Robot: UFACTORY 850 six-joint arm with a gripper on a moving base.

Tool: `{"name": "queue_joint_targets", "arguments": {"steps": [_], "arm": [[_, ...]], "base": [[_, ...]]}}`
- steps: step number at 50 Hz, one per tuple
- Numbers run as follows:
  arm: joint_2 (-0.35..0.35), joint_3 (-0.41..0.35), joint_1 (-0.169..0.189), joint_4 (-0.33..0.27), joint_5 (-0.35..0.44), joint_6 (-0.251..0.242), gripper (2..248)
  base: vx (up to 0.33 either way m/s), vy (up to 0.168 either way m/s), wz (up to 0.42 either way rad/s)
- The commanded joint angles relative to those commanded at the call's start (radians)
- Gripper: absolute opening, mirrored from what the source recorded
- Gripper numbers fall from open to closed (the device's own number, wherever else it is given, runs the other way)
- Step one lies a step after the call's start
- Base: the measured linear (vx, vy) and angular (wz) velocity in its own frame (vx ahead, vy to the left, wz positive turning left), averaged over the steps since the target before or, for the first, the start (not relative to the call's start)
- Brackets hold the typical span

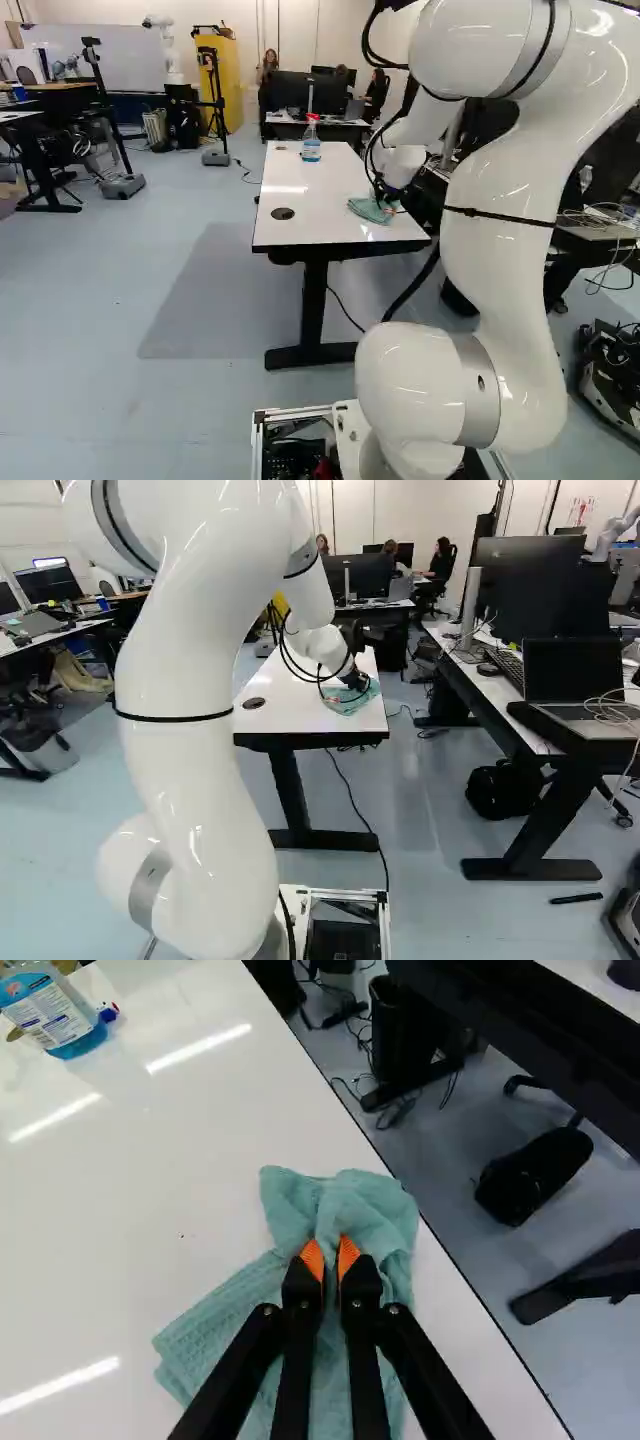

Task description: Clean the table with the green towel

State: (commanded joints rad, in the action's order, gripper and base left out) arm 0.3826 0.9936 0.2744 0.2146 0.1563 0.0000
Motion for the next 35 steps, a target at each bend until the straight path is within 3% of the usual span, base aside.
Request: {"name": "queue_joint_targets", "arguments": {"steps": [35], "arm": [[-0.137, -0.153, 0.021, 0.000, 0.000, 0.000, 38]], "base": [[0.000, 0.000, 0.000]]}}
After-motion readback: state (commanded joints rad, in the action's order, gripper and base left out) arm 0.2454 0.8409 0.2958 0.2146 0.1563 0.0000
